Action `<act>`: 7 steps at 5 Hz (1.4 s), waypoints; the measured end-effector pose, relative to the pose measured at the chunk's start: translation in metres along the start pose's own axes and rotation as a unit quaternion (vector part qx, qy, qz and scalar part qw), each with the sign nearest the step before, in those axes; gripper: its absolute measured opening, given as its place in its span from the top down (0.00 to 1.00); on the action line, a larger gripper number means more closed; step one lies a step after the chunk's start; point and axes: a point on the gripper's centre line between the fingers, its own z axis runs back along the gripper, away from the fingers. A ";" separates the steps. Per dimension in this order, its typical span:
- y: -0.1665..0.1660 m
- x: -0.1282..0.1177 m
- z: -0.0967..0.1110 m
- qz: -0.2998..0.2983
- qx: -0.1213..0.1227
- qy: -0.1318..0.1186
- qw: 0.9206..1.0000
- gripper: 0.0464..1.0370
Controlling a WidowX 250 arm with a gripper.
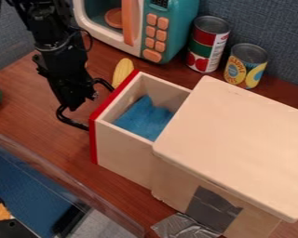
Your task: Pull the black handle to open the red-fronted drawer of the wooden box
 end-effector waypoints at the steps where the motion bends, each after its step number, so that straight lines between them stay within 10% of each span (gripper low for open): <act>1: 0.005 -0.002 -0.001 -0.003 0.000 0.002 1.000 0.92; 4: 0.006 0.001 -0.009 -0.025 -0.018 0.014 0.999 0.89; 7: -0.004 0.004 0.012 -0.110 -0.025 -0.003 0.994 0.07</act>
